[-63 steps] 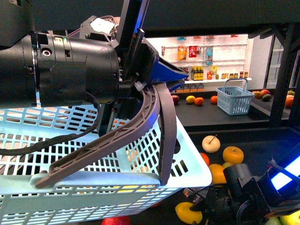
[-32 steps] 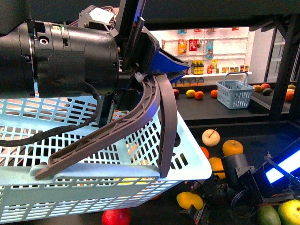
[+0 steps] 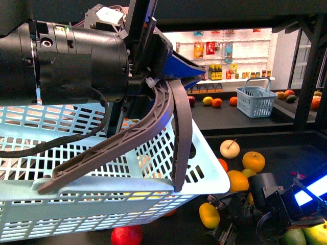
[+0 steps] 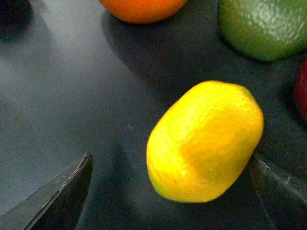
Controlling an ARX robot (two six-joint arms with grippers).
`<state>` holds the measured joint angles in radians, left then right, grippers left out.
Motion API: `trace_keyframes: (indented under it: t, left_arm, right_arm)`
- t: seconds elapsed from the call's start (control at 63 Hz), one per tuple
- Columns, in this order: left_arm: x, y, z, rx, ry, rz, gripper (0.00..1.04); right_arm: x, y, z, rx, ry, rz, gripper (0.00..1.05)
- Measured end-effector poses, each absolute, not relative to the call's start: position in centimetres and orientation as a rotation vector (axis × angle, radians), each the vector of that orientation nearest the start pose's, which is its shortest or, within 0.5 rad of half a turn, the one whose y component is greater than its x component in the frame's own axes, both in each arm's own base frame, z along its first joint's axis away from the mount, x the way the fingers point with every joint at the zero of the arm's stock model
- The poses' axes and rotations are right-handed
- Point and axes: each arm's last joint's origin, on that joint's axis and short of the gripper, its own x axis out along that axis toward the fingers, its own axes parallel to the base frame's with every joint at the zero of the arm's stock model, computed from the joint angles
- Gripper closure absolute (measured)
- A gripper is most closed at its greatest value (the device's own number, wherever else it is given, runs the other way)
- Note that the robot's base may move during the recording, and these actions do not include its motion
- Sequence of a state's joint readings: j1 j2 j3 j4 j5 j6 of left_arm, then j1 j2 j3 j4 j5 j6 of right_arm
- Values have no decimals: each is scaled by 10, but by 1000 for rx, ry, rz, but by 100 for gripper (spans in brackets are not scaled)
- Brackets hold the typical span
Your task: Pick lemon from shelf
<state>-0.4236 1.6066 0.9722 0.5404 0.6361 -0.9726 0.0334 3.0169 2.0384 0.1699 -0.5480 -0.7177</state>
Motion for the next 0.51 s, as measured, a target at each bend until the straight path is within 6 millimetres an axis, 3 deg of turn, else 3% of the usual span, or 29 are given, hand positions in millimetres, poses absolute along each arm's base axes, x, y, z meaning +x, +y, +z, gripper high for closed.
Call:
trace_keyframes:
  t: [0.508]
  left_arm:
    - [315, -161, 262, -887, 604, -924, 98]
  right_arm:
    - [550, 42, -102, -451, 505, 663, 7]
